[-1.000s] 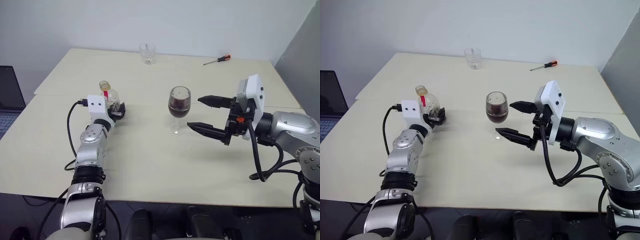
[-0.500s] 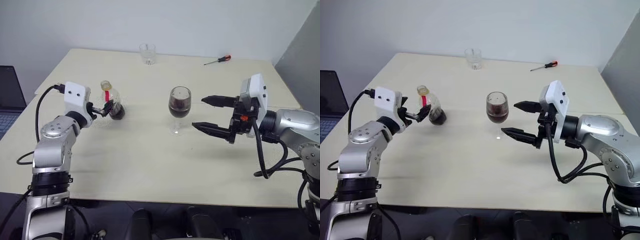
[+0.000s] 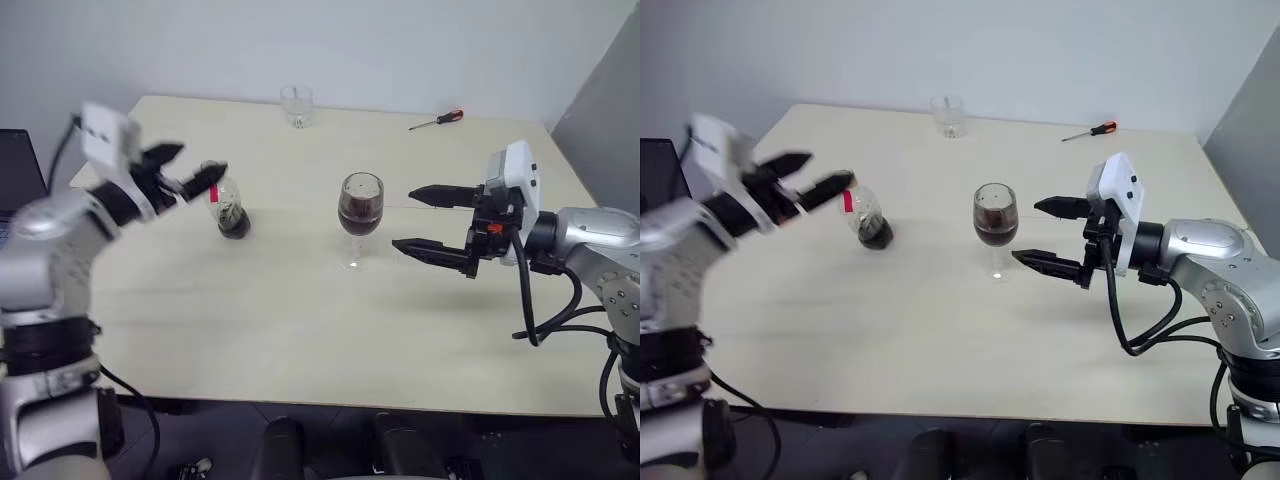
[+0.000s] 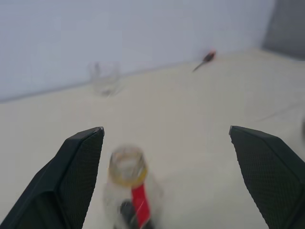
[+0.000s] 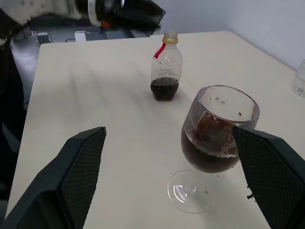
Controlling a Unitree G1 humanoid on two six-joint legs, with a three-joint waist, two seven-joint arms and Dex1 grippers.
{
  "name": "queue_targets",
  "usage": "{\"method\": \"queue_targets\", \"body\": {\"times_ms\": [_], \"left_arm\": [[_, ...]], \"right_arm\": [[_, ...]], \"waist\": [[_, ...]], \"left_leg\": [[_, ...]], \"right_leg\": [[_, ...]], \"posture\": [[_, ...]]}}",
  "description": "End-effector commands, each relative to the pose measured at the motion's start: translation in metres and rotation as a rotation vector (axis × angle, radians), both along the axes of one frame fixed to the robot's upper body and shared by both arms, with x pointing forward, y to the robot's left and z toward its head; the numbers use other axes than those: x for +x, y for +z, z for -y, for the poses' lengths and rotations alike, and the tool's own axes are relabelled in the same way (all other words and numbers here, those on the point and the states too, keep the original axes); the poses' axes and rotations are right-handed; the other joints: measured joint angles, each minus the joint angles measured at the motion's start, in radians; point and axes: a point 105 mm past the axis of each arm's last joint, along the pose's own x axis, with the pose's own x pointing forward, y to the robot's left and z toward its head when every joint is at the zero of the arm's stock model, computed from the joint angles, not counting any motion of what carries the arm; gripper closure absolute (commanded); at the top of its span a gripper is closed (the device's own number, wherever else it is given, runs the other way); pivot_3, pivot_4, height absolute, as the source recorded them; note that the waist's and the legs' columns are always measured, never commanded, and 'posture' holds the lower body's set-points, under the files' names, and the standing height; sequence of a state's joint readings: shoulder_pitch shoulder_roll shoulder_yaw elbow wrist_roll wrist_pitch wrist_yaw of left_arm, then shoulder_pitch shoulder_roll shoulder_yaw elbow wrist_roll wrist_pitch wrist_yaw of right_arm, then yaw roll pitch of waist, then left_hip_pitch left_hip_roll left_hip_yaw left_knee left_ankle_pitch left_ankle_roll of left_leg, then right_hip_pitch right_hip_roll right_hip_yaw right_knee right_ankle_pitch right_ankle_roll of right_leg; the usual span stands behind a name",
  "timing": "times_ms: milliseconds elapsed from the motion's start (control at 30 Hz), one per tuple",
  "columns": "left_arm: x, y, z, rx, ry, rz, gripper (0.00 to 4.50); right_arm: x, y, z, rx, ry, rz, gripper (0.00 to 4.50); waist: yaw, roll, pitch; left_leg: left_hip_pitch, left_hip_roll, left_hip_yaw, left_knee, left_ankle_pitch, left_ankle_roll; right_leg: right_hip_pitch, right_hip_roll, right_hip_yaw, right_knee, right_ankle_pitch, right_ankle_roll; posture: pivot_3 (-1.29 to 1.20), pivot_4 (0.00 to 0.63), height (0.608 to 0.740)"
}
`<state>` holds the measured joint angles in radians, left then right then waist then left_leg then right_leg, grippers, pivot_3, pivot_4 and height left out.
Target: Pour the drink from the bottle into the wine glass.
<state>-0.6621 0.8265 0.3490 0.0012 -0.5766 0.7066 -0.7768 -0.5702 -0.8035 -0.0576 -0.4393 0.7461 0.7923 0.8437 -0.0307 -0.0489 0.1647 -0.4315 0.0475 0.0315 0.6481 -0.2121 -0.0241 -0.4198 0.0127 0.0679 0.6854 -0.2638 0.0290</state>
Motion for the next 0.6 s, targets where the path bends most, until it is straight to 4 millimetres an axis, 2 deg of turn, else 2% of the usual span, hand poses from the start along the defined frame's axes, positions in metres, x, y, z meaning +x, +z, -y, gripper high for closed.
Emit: {"method": "queue_targets", "body": {"times_ms": [33, 100, 200, 433, 600], "left_arm": [[-0.027, 0.015, 0.022, 0.031, -0.246, -0.031, 0.03], [-0.045, 0.015, 0.031, 0.076, -0.381, -0.105, 0.03], [-0.057, 0.018, 0.028, 0.075, -0.458, -0.158, 0.03], [-0.06, 0.018, 0.016, 0.092, -0.474, -0.184, 0.03], [-0.059, 0.0, 0.016, 0.111, -0.471, -0.221, 0.03]], "right_arm": [[-0.004, 0.017, 0.01, 0.014, 0.01, 0.059, 0.0], [-0.006, 0.021, 0.016, 0.02, 0.026, 0.056, 0.0], [-0.007, 0.022, 0.023, 0.039, 0.045, 0.032, 0.0], [-0.003, 0.022, 0.029, 0.045, 0.078, 0.021, 0.0], [0.0, 0.02, 0.028, 0.039, 0.089, 0.019, 0.0]], "waist": [[-0.001, 0.002, 0.0], [-0.002, 0.003, 0.001], [-0.002, 0.003, 0.001], [-0.001, 0.005, 0.002], [-0.001, 0.006, 0.003]], "left_leg": [[0.0, 0.0, 0.0, -0.001, 0.0, 0.0], [0.0, 0.0, 0.0, -0.001, 0.0, 0.0], [0.0, 0.0, 0.0, -0.001, 0.0, 0.0], [0.0, 0.001, 0.001, -0.001, 0.0, 0.0], [0.0, 0.001, 0.001, -0.001, 0.0, 0.0]], "right_leg": [[0.0, 0.0, 0.0, -0.001, 0.0, 0.0], [0.0, 0.0, 0.001, -0.001, 0.0, 0.0], [0.0, 0.001, 0.0, -0.002, -0.001, -0.001], [0.0, 0.002, -0.002, -0.001, -0.003, -0.004], [0.0, 0.002, -0.001, -0.002, -0.003, -0.004]], "posture": [[0.0, 0.15, 0.74], [0.0, 0.15, 0.74], [0.0, 0.15, 0.74], [0.0, 0.15, 0.74], [0.0, 0.15, 0.74]]}}
